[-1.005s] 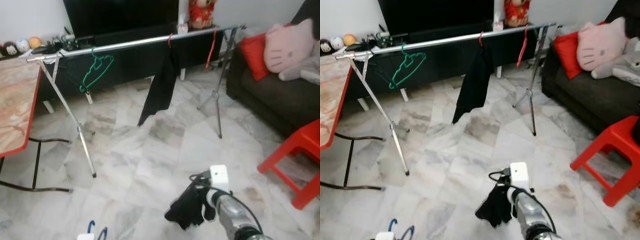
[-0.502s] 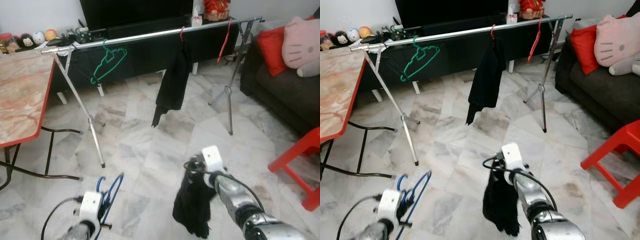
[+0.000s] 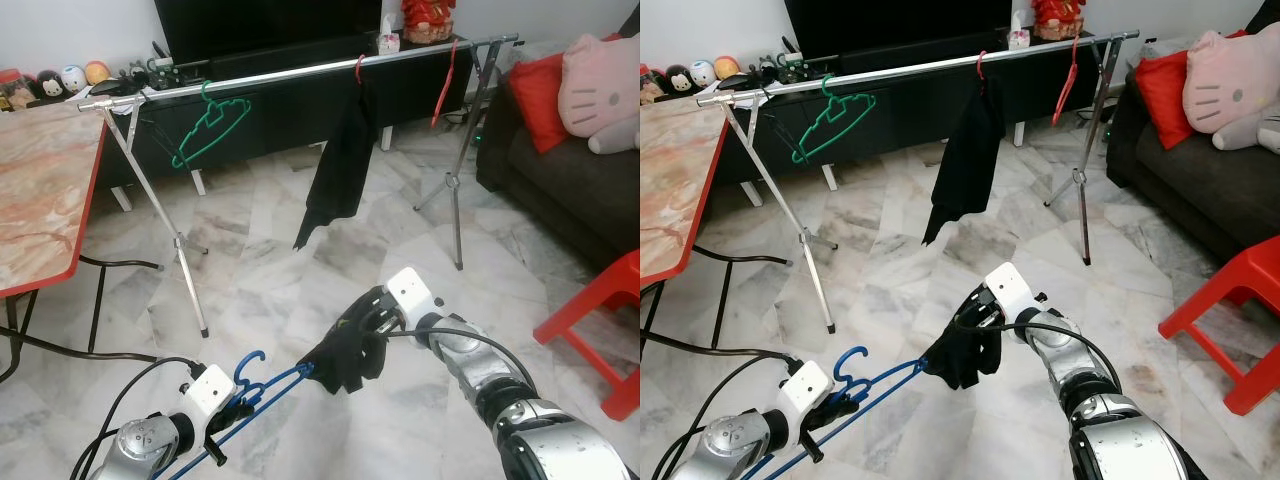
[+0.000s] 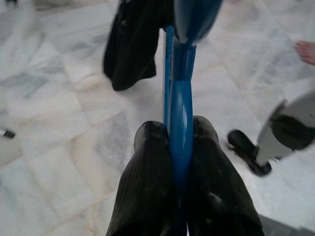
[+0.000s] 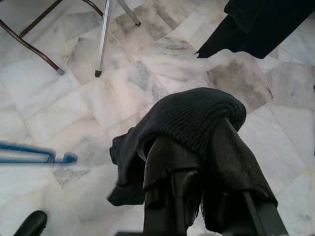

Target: Hang hanger

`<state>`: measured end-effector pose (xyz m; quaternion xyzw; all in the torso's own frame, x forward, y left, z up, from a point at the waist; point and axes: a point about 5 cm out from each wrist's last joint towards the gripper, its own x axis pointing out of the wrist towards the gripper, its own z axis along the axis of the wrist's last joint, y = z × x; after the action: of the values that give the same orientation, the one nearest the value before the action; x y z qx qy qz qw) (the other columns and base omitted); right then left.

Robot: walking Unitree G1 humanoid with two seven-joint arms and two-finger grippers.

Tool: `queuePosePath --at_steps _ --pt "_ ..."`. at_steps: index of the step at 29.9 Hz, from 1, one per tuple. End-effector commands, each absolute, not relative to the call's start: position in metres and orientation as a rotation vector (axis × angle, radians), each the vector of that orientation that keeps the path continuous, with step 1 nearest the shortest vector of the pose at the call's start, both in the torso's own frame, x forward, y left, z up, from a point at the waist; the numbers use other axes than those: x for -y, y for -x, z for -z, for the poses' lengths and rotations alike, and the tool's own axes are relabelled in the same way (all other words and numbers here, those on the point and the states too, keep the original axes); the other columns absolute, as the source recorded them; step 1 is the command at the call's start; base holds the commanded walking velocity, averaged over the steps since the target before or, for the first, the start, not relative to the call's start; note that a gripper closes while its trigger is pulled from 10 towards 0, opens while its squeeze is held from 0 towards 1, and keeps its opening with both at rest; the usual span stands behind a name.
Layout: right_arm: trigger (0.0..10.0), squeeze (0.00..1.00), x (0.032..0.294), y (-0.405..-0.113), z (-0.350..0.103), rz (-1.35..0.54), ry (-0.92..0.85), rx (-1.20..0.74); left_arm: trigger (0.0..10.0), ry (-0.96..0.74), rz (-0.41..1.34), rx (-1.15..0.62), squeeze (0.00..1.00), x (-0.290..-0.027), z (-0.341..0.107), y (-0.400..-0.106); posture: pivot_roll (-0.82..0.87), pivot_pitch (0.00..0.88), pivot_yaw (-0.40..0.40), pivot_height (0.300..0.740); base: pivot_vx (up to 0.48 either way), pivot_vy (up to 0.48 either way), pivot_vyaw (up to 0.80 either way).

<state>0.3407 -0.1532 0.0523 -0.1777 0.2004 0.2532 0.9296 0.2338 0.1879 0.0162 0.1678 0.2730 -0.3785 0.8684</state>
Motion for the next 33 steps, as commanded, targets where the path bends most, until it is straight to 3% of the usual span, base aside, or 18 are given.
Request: queuePosePath --at_steps 1,3,6,16,33 --pt "10.0 0.00 0.149 -0.349 -0.064 -0.522 0.385 -0.375 10.0 -0.357 0.806 -0.593 0.00 -0.190 -0.021 -0.232 -0.12 0.000 0.045 0.740 0.000 0.000 0.00" --pt "10.0 0.00 0.149 -0.349 -0.064 -0.524 0.387 -0.376 10.0 -0.357 0.811 -0.604 0.00 -0.190 -0.023 -0.231 -0.12 0.000 0.045 0.740 0.000 0.000 0.00" --pt "10.0 0.00 0.139 -0.351 -0.066 -0.541 0.363 -0.380 10.0 -0.288 0.933 -0.518 0.00 -0.171 -0.062 -0.239 -0.12 0.000 0.043 0.740 0.000 0.000 0.00" --pt "10.0 0.00 0.132 -0.351 -0.064 -0.532 0.354 -0.404 10.0 -0.253 1.034 -0.540 0.00 -0.161 -0.081 -0.230 -0.11 0.000 0.035 0.740 0.000 0.000 0.00" --pt "10.0 0.00 0.125 -0.351 -0.063 -0.538 0.327 -0.417 10.0 -0.255 0.935 -0.466 0.00 -0.148 -0.089 -0.242 -0.10 0.000 0.037 0.740 0.000 0.000 0.00"
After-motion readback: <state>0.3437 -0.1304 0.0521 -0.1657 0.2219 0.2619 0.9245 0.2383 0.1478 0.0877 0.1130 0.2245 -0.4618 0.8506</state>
